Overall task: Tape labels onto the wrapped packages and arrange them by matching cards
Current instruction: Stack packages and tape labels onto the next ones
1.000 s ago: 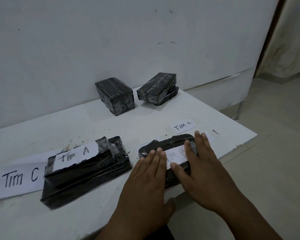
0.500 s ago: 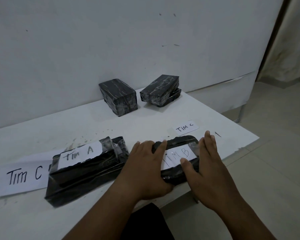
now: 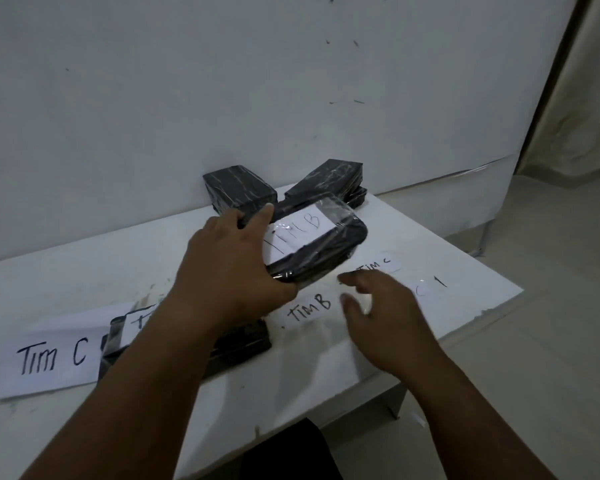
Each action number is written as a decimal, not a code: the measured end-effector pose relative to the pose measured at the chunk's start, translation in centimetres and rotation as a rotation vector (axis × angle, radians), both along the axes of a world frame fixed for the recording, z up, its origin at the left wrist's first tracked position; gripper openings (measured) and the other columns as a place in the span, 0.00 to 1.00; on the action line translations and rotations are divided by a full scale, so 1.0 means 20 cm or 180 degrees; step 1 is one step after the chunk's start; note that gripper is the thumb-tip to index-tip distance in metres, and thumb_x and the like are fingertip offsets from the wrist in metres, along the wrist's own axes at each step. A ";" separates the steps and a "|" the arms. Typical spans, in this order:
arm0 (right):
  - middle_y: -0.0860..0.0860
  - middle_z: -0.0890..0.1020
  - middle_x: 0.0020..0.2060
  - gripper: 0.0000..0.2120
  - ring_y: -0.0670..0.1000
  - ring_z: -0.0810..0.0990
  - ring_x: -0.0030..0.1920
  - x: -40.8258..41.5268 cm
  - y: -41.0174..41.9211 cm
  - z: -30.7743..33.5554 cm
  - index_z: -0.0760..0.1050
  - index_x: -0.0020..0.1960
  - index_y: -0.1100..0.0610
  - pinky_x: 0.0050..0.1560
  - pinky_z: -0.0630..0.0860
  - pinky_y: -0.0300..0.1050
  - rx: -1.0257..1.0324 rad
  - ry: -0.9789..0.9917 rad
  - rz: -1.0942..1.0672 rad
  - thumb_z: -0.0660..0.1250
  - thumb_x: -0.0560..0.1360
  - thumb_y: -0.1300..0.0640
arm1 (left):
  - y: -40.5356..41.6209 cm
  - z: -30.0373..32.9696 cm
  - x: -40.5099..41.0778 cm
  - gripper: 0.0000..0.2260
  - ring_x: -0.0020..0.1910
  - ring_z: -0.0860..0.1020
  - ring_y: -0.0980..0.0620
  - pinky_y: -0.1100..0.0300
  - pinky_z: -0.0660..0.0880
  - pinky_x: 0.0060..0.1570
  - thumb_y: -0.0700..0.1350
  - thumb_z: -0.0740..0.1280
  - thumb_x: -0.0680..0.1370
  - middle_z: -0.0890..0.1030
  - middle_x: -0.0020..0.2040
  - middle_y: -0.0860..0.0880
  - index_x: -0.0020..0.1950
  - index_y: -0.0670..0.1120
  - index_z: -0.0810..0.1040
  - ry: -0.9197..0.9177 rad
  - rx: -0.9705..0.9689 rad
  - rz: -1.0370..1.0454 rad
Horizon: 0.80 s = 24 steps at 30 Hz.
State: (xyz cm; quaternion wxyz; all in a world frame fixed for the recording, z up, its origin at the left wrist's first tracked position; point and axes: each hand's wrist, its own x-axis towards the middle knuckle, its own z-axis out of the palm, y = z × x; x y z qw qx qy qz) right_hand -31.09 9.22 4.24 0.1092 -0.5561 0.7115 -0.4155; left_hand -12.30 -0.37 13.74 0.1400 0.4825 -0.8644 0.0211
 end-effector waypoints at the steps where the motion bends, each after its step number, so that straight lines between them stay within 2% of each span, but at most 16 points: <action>1: 0.47 0.79 0.63 0.17 0.46 0.75 0.63 0.01 -0.04 0.00 0.76 0.69 0.50 0.63 0.73 0.39 0.0178 0.0287 0.0180 0.67 0.80 0.51 | -0.01 0.00 0.01 0.51 0.73 0.66 0.44 0.47 0.67 0.71 0.73 0.69 0.66 0.67 0.75 0.46 0.83 0.57 0.52 0.0010 0.0016 0.0059; 3: 0.48 0.77 0.68 0.21 0.51 0.72 0.68 0.04 -0.13 0.01 0.73 0.72 0.48 0.71 0.68 0.51 0.0534 0.0813 0.0386 0.67 0.80 0.48 | -0.01 0.01 0.04 0.52 0.73 0.67 0.44 0.46 0.67 0.71 0.74 0.67 0.65 0.67 0.75 0.46 0.83 0.57 0.53 0.0033 0.0058 0.0144; 7: 0.47 0.69 0.76 0.28 0.53 0.64 0.76 0.08 -0.29 0.02 0.64 0.78 0.46 0.74 0.58 0.57 0.1040 0.1555 0.0715 0.61 0.81 0.41 | -0.03 0.02 0.07 0.51 0.73 0.68 0.45 0.47 0.68 0.71 0.75 0.69 0.65 0.68 0.74 0.48 0.83 0.57 0.53 0.0070 0.0109 0.0262; 11: 0.48 0.65 0.79 0.27 0.53 0.58 0.79 0.09 -0.39 0.01 0.61 0.79 0.44 0.78 0.45 0.63 0.1678 0.1721 0.0983 0.54 0.82 0.39 | -0.03 0.03 0.10 0.52 0.71 0.69 0.46 0.47 0.68 0.70 0.76 0.66 0.64 0.69 0.73 0.49 0.82 0.58 0.54 0.0100 0.0153 0.0260; 13: 0.49 0.66 0.78 0.24 0.54 0.60 0.78 0.09 -0.42 0.02 0.66 0.77 0.44 0.78 0.46 0.63 0.1795 0.1823 0.0986 0.53 0.83 0.40 | -0.03 0.03 0.11 0.52 0.71 0.69 0.46 0.48 0.69 0.69 0.77 0.64 0.62 0.70 0.72 0.49 0.82 0.58 0.54 0.0139 0.0178 0.0254; 16: 0.48 0.73 0.71 0.18 0.53 0.65 0.75 0.06 -0.45 0.04 0.74 0.68 0.43 0.77 0.50 0.62 0.1736 0.1806 0.1011 0.56 0.82 0.42 | -0.01 0.03 0.11 0.53 0.70 0.69 0.47 0.48 0.69 0.68 0.77 0.64 0.62 0.70 0.72 0.50 0.82 0.59 0.52 0.0186 0.0193 0.0193; 18: 0.46 0.76 0.68 0.16 0.52 0.67 0.74 0.04 -0.45 0.05 0.75 0.65 0.43 0.76 0.53 0.62 0.1760 0.1966 0.1126 0.56 0.81 0.45 | 0.03 0.02 0.10 0.53 0.70 0.68 0.48 0.49 0.69 0.69 0.77 0.64 0.61 0.69 0.72 0.51 0.82 0.59 0.51 0.0197 0.0234 0.0128; 22: 0.49 0.76 0.67 0.23 0.56 0.70 0.72 -0.01 -0.48 -0.01 0.73 0.67 0.45 0.72 0.62 0.65 0.1920 0.2232 0.1179 0.48 0.78 0.44 | 0.08 0.02 0.09 0.53 0.72 0.67 0.48 0.48 0.68 0.71 0.75 0.65 0.62 0.67 0.74 0.51 0.82 0.60 0.50 0.0217 0.0314 0.0039; 24: 0.52 0.73 0.71 0.22 0.58 0.68 0.73 0.00 -0.47 0.00 0.69 0.73 0.48 0.72 0.65 0.64 0.1719 0.2129 0.1171 0.50 0.81 0.47 | 0.09 0.01 0.09 0.53 0.72 0.66 0.48 0.48 0.68 0.71 0.75 0.66 0.62 0.67 0.74 0.51 0.82 0.60 0.50 0.0242 0.0321 0.0013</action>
